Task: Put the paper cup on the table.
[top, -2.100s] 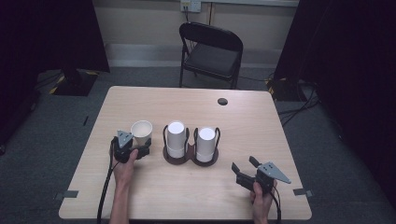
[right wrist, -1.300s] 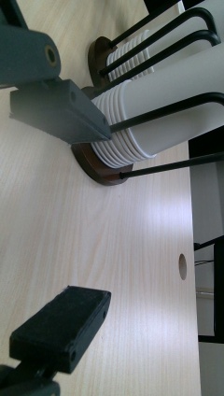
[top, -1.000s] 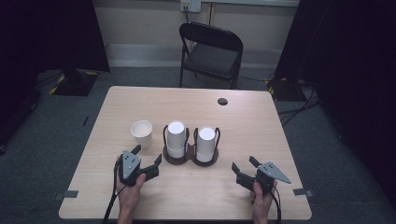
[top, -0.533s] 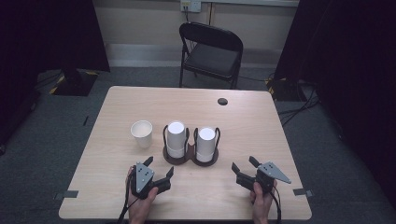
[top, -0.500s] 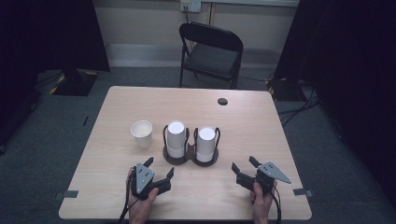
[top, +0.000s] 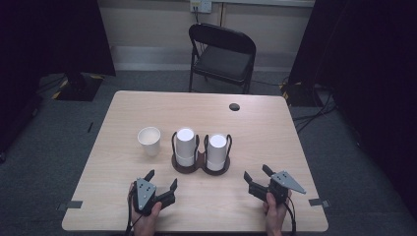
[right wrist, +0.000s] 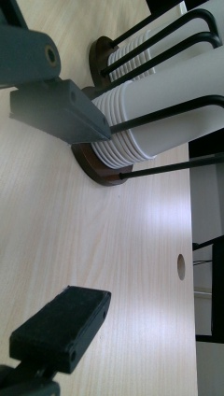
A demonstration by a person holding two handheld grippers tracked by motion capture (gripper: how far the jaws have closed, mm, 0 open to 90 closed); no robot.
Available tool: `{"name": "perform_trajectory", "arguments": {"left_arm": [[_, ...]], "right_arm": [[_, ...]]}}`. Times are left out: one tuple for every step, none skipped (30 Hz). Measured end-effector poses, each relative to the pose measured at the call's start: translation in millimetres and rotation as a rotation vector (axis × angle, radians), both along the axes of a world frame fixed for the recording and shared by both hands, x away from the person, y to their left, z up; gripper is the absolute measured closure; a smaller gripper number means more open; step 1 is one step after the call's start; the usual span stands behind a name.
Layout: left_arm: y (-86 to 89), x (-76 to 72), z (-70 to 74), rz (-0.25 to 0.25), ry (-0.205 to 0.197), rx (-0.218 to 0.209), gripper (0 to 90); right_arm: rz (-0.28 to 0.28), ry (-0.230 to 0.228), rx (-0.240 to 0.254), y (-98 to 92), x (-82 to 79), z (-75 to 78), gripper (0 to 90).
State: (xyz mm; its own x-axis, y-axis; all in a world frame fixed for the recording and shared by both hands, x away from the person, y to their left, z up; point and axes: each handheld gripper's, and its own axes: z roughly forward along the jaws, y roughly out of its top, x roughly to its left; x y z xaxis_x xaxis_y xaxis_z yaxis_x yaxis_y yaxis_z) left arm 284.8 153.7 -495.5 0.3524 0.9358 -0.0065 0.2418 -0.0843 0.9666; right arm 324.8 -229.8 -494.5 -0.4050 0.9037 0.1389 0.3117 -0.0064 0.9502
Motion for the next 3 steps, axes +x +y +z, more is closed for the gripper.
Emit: {"name": "perform_trajectory", "arguments": {"left_arm": [[-1.0,0.6,0.0,0.003,0.003,0.004,16.1],[-2.2,1.0,0.0,0.004,0.003,0.01,16.1],[-2.6,1.2,0.0,0.002,0.002,0.011,16.1]], "right_arm": [[-0.002,0.003,-0.002,0.3,0.0,0.1,18.0],[-0.01,0.008,-0.006,0.7,0.3,0.2,18.0],[-0.019,0.016,-0.008,1.5,1.4,0.2,18.0]]}}
